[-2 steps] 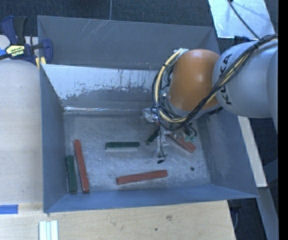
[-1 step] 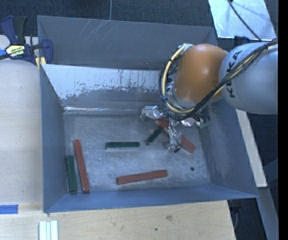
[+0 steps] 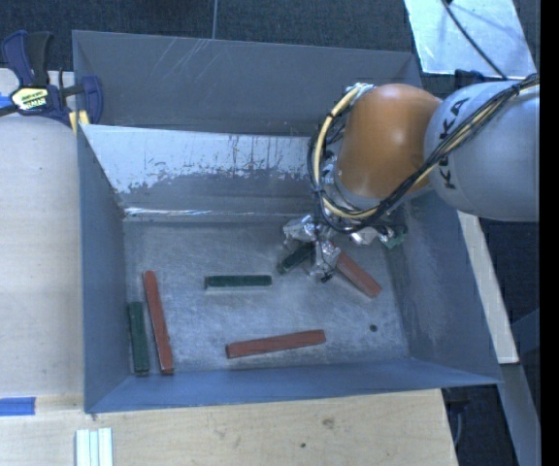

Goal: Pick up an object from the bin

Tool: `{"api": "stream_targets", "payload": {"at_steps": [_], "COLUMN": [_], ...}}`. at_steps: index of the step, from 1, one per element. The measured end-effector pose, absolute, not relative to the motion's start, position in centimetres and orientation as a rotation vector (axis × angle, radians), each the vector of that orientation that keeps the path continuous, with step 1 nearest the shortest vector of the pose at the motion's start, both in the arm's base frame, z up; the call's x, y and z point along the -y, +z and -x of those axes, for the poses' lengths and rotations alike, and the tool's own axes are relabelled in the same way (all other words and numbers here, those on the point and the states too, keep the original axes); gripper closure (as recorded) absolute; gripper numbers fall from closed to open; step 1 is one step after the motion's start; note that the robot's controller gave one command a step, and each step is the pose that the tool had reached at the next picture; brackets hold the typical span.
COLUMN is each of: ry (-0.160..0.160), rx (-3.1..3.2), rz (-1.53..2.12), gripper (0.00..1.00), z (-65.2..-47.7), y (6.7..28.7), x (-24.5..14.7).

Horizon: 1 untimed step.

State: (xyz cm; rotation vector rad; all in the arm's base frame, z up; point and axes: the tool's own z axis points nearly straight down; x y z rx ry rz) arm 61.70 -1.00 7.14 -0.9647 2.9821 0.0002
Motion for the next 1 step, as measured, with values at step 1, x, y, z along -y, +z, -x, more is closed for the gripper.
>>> {"api": "stream_targets", "payload": {"at_steps": [1], "ry": [-0.010], "rx": [-2.822], "rz": [1.361], "gripper": [1.00], "z": [-60.01], "y": [22.20], "x": [10.21]}}
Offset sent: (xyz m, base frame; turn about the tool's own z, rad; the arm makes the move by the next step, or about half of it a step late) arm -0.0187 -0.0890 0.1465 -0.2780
